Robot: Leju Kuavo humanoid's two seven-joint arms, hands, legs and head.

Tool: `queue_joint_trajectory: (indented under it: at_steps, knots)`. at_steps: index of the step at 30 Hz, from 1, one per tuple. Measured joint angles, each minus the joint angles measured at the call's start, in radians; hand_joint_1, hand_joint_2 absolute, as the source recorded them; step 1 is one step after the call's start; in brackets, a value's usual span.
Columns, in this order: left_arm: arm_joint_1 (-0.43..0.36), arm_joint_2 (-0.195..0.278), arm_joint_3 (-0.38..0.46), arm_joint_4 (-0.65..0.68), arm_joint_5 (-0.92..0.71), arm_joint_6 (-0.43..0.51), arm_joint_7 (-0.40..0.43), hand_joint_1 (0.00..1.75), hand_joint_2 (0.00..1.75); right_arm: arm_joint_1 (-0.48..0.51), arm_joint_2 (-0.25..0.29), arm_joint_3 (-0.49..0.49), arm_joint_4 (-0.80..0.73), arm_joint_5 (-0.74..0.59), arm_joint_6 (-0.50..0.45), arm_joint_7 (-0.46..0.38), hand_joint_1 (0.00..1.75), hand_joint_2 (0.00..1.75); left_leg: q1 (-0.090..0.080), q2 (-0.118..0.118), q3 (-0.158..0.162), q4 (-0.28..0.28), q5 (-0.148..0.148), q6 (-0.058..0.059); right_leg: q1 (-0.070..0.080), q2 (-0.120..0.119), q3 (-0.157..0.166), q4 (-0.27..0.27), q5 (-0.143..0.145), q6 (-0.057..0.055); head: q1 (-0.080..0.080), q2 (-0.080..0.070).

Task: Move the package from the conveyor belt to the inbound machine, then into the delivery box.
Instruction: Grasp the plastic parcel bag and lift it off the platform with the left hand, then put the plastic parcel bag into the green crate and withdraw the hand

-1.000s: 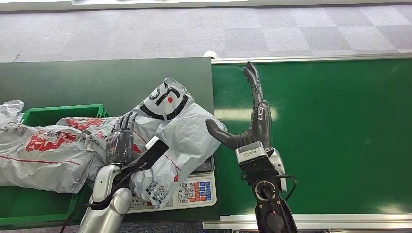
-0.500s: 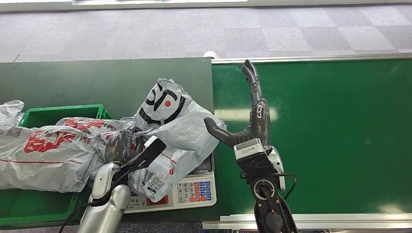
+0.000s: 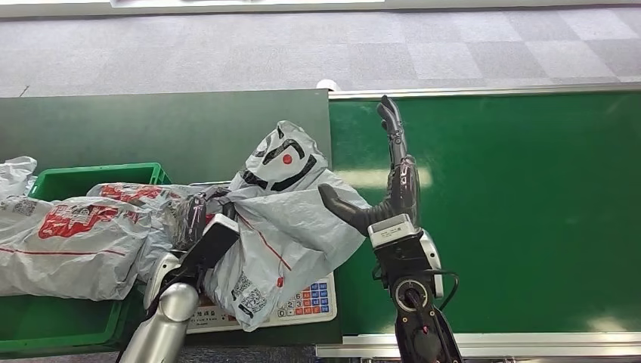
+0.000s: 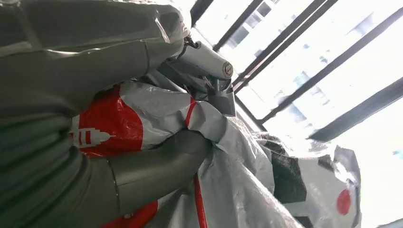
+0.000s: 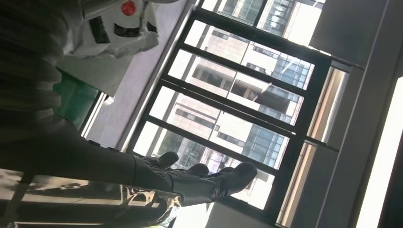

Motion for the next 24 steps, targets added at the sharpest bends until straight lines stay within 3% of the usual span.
queue_joint_trajectory:
  at_steps: [4, 7, 10, 13, 18, 24]
  knots:
    - [0.055, 0.005, 0.020, -0.138, 0.332, 0.025, -0.176, 1.75, 1.75, 0.038, -0.007, -0.031, 0.047, -0.087, 0.039, -0.047, 0.00, 1.75, 0.000, 0.000, 0.000, 0.000, -0.001, 0.000, 0.000, 0.000, 0.000, 0.000, -0.001, 0.000, 0.000, 0.000]
    - [0.118, 0.010, 0.045, -0.262, 0.470, 0.046, -0.250, 1.74, 1.75, 0.073, -0.014, -0.076, 0.123, -0.171, 0.089, -0.108, 0.00, 1.75, 0.000, -0.001, -0.001, 0.000, -0.001, 0.000, 0.000, 0.000, -0.001, 0.000, -0.001, 0.000, 0.000, 0.000]
    - [0.159, 0.012, 0.058, -0.343, 0.502, 0.053, -0.268, 1.72, 1.75, 0.094, -0.017, -0.107, 0.182, -0.188, 0.098, -0.128, 0.00, 1.75, 0.000, -0.001, -0.002, 0.000, -0.001, 0.000, 0.000, -0.001, -0.001, 0.000, -0.002, 0.001, 0.000, 0.000]
    - [0.197, 0.010, 0.074, -0.410, 0.581, 0.080, -0.319, 1.73, 1.75, 0.101, -0.017, -0.133, 0.236, -0.204, 0.112, -0.092, 0.00, 1.75, 0.000, 0.000, -0.001, 0.000, -0.001, 0.000, 0.000, 0.000, 0.000, 0.000, -0.001, 0.000, 0.000, 0.000]
    - [0.288, 0.000, 0.153, -0.556, 0.743, 0.141, -0.387, 1.71, 1.75, 0.112, -0.018, -0.199, 0.392, -0.271, 0.131, -0.126, 0.00, 1.75, 0.000, 0.000, -0.001, 0.000, -0.002, 0.000, 0.000, 0.000, -0.001, 0.000, -0.002, 0.000, 0.000, 0.000]
    - [0.328, -0.019, 0.266, -0.616, 0.673, 0.284, -0.381, 1.71, 1.75, 0.123, -0.015, -0.234, 0.502, -0.276, 0.117, -0.131, 0.00, 1.75, 0.000, -0.001, -0.001, -0.001, -0.002, 0.000, 0.000, 0.000, -0.001, 0.000, -0.002, 0.000, 0.000, 0.000]
